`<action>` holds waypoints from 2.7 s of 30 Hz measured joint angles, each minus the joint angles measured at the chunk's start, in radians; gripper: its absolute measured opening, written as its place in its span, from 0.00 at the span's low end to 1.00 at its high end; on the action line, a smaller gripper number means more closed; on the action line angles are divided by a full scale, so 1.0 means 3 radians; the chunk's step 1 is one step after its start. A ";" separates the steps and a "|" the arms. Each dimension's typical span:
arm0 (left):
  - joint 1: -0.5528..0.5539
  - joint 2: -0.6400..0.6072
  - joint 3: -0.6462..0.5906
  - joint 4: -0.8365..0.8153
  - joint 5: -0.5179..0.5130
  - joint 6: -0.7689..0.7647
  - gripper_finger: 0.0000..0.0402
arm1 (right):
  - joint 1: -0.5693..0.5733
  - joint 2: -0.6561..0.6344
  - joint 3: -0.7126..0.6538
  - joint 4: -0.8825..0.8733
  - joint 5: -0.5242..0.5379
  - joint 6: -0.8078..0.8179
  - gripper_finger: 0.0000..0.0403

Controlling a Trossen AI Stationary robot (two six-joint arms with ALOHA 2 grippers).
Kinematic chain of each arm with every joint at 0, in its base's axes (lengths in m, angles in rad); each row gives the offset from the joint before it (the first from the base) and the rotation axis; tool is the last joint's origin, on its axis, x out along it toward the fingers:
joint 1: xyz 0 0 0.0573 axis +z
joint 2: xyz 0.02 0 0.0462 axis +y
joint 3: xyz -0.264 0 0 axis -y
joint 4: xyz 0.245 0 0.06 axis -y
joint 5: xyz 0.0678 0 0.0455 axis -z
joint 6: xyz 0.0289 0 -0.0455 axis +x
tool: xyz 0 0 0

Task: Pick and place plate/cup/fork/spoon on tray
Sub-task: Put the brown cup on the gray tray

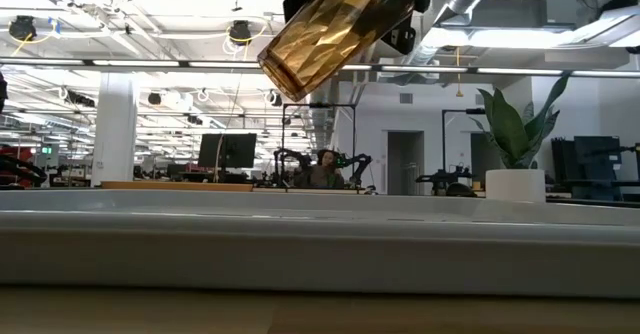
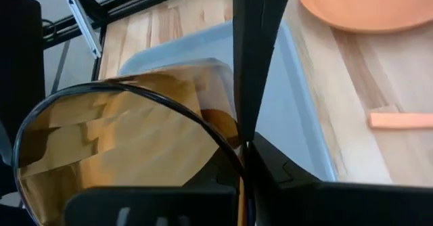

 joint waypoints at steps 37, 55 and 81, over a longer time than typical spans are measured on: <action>0.0031 0.0008 0.0049 -0.0226 0.0033 0.0147 0.91 | -0.0046 -0.0006 0.0007 0.0031 -0.0017 -0.0030 0.16; 0.0025 0.0006 0.0055 -0.0294 -0.0120 0.0295 0.91 | -0.0053 -0.0008 0.0021 0.0140 -0.0040 -0.0278 0.24; 0.0029 -0.0001 0.0032 -0.0432 -0.0325 0.0445 0.84 | -0.0321 -0.0622 0.0015 0.0138 -0.0452 -0.0249 0.53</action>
